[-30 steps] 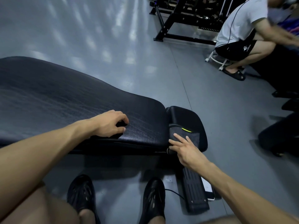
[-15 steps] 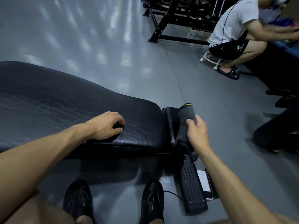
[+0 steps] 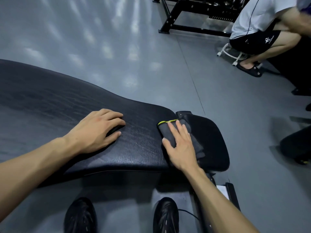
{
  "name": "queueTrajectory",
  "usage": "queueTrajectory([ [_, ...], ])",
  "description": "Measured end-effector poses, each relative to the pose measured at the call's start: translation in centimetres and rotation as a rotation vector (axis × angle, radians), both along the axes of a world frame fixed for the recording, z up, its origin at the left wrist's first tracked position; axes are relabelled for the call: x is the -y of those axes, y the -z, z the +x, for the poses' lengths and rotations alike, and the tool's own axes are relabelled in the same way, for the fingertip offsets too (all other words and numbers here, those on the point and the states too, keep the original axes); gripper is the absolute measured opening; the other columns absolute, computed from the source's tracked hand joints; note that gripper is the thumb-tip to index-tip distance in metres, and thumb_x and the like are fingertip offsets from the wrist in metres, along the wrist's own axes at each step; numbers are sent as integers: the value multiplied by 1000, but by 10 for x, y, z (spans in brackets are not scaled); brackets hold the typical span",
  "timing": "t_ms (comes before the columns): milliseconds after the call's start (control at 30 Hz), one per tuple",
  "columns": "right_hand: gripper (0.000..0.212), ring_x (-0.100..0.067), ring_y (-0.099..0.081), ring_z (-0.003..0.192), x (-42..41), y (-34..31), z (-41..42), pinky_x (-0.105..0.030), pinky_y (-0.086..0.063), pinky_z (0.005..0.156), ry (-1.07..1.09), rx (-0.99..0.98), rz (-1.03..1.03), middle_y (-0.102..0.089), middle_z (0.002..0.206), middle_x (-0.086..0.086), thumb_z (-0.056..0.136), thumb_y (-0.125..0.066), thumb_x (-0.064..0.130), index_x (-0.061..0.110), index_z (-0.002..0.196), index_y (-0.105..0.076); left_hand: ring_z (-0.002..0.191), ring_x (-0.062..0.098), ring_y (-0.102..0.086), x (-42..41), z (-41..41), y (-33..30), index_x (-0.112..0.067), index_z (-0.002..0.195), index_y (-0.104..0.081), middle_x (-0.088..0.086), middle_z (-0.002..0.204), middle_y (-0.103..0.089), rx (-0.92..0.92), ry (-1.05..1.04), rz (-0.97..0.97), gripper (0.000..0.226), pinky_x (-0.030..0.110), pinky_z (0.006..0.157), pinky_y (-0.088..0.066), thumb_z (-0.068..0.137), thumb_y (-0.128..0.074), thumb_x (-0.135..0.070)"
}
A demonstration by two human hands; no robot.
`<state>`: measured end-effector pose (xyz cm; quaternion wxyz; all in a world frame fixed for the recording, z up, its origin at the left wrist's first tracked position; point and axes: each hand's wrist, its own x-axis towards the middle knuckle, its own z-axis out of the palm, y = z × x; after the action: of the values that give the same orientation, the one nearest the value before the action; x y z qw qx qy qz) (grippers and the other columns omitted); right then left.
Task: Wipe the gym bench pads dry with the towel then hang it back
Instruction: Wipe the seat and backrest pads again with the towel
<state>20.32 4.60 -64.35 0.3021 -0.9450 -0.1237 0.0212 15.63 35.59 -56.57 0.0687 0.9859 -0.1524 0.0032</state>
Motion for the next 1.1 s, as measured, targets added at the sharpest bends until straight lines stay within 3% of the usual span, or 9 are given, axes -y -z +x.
queueTrajectory([
  [167, 51, -22, -33, 146, -29, -13, 83, -37, -27, 118, 60, -45, -3, -41, 158, -3, 101, -50, 35, 26, 150, -45, 128, 16, -51, -20, -7, 0, -33, 123, -65, -10, 138, -59, 20, 2, -37, 42, 38, 103, -45, 96, -39, -51],
  [233, 37, -29, -52, 127, -46, -22, 117, -40, -38, 103, 89, -125, -53, -61, 134, -7, 99, -44, 35, 26, 132, -57, 127, 17, -53, -33, -12, -2, -32, 123, -66, -10, 137, -60, 33, -17, -55, 41, 39, 104, -45, 96, -40, -50],
  [300, 37, -34, -59, 109, -58, -33, 144, -43, -44, 96, 104, -227, -160, -69, 113, -7, 93, -36, 42, 29, 116, -62, 127, 18, -54, -50, -19, -2, -30, 124, -66, -10, 136, -60, 59, -46, -64, 41, 41, 104, -46, 96, -42, -49],
  [400, 48, -35, -61, 110, -95, -46, 158, -39, -46, 95, 3, -263, -285, -72, 113, -9, 91, -34, 42, 37, 124, -68, 129, 18, -53, -72, -29, -3, -29, 126, -65, -10, 138, -59, 80, -104, -67, 40, 44, 106, -46, 97, -45, -47],
  [467, 40, -35, -62, 114, -150, -53, 153, -37, -43, 88, -122, -196, -267, -70, 118, -13, 96, -38, 36, 30, 118, -71, 130, 18, -53, -78, -36, -3, -27, 127, -65, -9, 140, -59, 98, -116, -50, 40, 44, 108, -45, 98, -46, -46],
  [600, 45, -38, -60, 116, -245, -73, 129, -42, -44, 93, -269, -97, -173, -67, 126, -15, 95, -32, 40, 28, 121, -66, 129, 21, -54, -85, -41, -4, -26, 124, -67, -7, 138, -62, 135, -134, -8, 38, 45, 107, -45, 97, -48, -44],
  [800, 44, -32, -64, 96, -154, -65, 131, -47, -51, 90, -238, -142, -339, -71, 98, -2, 88, -27, 57, 30, 100, -60, 132, 22, -54, -99, -51, -1, -29, 127, -66, -7, 141, -60, 163, -205, -7, 40, 46, 108, -44, 98, -44, -47],
  [900, 37, -27, -63, 88, -132, -64, 132, -46, -52, 88, -233, -200, -361, -70, 85, 1, 90, -31, 53, 27, 86, -57, 135, 19, -51, -100, -54, 2, -31, 129, -65, -10, 143, -58, 180, -229, -9, 40, 42, 112, -40, 100, -42, -47],
  [1100, 35, -25, -66, 90, -138, -73, 128, -42, -50, 93, -279, -293, -358, -74, 80, -4, 97, -34, 38, 20, 104, -62, 136, 15, -48, -99, -53, -2, -37, 128, -63, -14, 144, -57, 147, -254, -33, 41, 39, 113, -37, 98, -38, -50],
])
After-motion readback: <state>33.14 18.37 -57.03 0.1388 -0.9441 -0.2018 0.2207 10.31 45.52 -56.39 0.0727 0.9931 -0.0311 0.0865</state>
